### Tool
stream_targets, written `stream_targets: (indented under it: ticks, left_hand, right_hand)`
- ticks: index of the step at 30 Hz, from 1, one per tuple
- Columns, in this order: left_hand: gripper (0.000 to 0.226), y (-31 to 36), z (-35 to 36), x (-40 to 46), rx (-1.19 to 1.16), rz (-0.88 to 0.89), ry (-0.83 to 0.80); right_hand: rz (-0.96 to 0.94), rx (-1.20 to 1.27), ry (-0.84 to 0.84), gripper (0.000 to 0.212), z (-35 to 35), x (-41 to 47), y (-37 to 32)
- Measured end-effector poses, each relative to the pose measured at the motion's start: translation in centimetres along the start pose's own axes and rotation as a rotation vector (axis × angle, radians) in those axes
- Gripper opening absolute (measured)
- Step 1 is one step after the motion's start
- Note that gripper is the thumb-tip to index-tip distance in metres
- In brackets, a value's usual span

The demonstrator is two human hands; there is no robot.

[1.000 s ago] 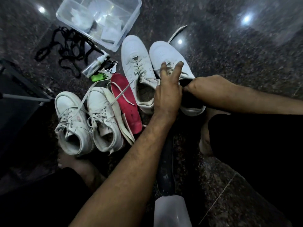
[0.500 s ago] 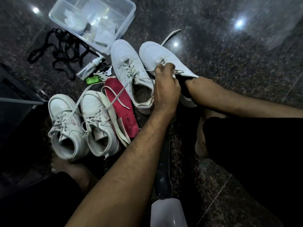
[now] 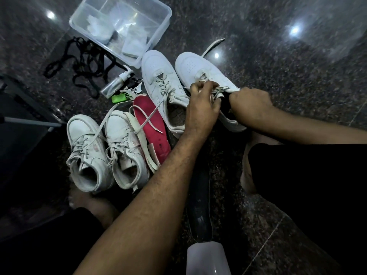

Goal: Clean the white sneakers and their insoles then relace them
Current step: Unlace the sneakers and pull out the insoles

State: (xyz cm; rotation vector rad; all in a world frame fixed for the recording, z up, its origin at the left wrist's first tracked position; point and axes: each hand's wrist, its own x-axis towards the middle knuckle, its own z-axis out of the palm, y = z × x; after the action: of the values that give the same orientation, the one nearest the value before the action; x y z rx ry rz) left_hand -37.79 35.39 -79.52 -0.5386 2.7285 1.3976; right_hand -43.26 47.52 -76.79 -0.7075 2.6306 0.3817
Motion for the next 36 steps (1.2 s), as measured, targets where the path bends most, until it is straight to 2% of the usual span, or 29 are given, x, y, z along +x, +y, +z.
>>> stream_targets:
  ticks: [3,5,7,11,16,20,22,25,27,30,32,34,36]
  left_hand:
    - [0.070,-0.3,-0.1,-0.4,0.006,-0.044,-0.083]
    - [0.092,-0.1,-0.2,-0.8,0.070,-0.073,-0.173]
    - [0.098,0.4,0.0,-1.2,0.127,-0.091,-0.268]
    - [0.091,0.9,0.7,-1.0,0.051,-0.163,-0.314]
    - [0.078,1.0,1.0,-0.9,0.023,-0.204,-0.275]
    - [0.060,0.9,1.5,-1.1,0.015,-0.191,-0.233]
    - [0.049,0.8,1.9,-1.4,0.012,-0.230,-0.238]
    - [0.029,1.4,1.9,-1.9,0.100,-0.269,-0.270]
    - [0.020,1.8,1.7,-1.9,0.061,-0.302,-0.247]
    - [0.022,1.3,1.9,-1.7,0.095,-0.274,-0.142]
    - [0.024,0.7,2.1,-2.1,0.147,-0.214,-0.102]
    - [0.022,0.3,1.9,-2.8,0.237,-0.181,-0.133]
    - [0.023,-0.3,2.0,-3.2,0.318,-0.174,-0.207]
  right_hand:
    - [0.004,-0.119,-0.049,0.027,-0.5,1.0,-0.8]
    - [0.034,-0.085,-0.095,0.030,-0.3,1.4,-0.6]
    - [0.057,0.012,-0.142,0.032,-0.1,1.3,0.1]
    - [-0.009,0.206,-0.062,0.031,0.5,0.9,1.4]
    - [0.059,0.781,-0.004,0.021,0.7,0.8,2.7]
    - [0.202,1.466,-0.124,0.020,0.4,0.0,3.0]
    - [0.265,1.600,-0.242,0.027,0.0,-0.2,3.5]
    - [0.272,1.653,-0.406,0.034,-0.4,-0.5,4.7]
    - [0.266,1.643,-0.465,0.035,-0.6,-0.6,5.4]
    - [0.200,1.563,-0.589,0.031,-0.6,-0.9,5.8]
    - [0.123,1.464,-0.668,0.035,-0.6,-1.3,5.8]
    - [0.059,1.361,-0.715,0.050,-0.4,-1.9,5.8]
    - [0.007,1.308,-0.724,0.053,-0.1,-2.6,5.6]
